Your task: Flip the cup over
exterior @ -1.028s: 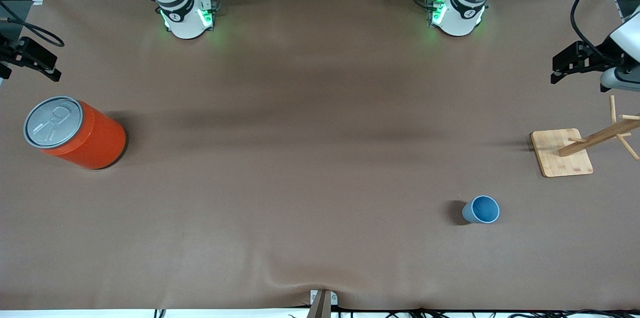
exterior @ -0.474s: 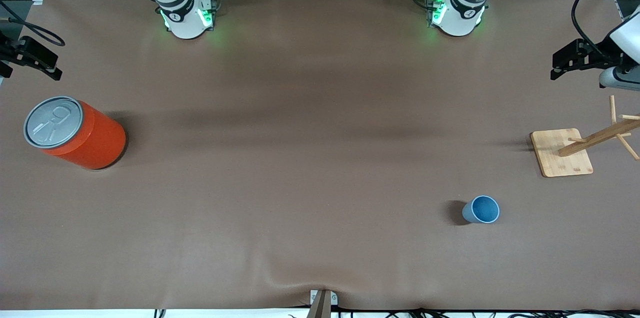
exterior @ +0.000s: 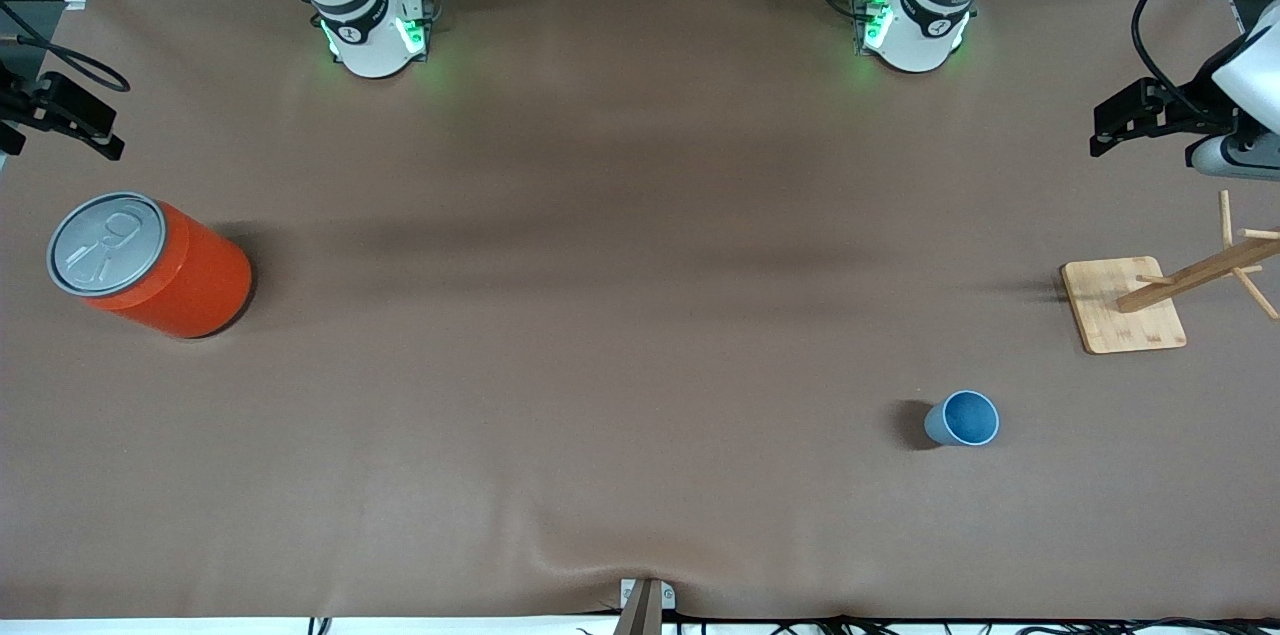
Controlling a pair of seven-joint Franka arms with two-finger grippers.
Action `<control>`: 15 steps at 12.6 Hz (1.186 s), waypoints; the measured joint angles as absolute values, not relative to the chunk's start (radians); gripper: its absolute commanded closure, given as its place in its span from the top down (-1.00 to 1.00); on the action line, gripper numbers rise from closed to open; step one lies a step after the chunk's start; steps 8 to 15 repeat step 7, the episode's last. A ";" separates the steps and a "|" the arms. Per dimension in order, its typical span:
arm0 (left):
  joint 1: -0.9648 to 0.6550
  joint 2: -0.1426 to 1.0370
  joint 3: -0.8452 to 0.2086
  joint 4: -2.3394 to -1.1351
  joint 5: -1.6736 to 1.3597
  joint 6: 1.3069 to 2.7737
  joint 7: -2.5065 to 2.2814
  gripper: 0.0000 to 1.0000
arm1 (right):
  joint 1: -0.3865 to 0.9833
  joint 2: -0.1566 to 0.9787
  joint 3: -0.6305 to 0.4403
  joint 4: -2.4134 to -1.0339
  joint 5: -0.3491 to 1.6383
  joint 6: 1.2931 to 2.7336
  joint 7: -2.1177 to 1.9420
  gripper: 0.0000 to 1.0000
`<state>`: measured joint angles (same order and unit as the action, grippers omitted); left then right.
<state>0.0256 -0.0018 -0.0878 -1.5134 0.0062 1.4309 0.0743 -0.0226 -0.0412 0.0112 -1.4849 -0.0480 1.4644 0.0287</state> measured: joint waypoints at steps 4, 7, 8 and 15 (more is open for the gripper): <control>0.028 0.010 -0.087 -1.513 0.006 1.426 0.074 1.00 | -0.023 -0.041 0.011 -1.485 -0.048 1.458 0.029 1.00; 0.028 0.011 -0.087 -1.513 0.006 1.426 0.074 1.00 | -0.023 -0.041 0.011 -1.486 -0.049 1.457 0.029 1.00; 0.028 0.011 -0.087 -1.513 0.006 1.426 0.074 1.00 | -0.023 -0.041 0.011 -1.486 -0.049 1.457 0.029 1.00; 0.028 0.011 -0.087 -1.513 0.006 1.426 0.074 1.00 | -0.023 -0.041 0.011 -1.486 -0.049 1.457 0.029 1.00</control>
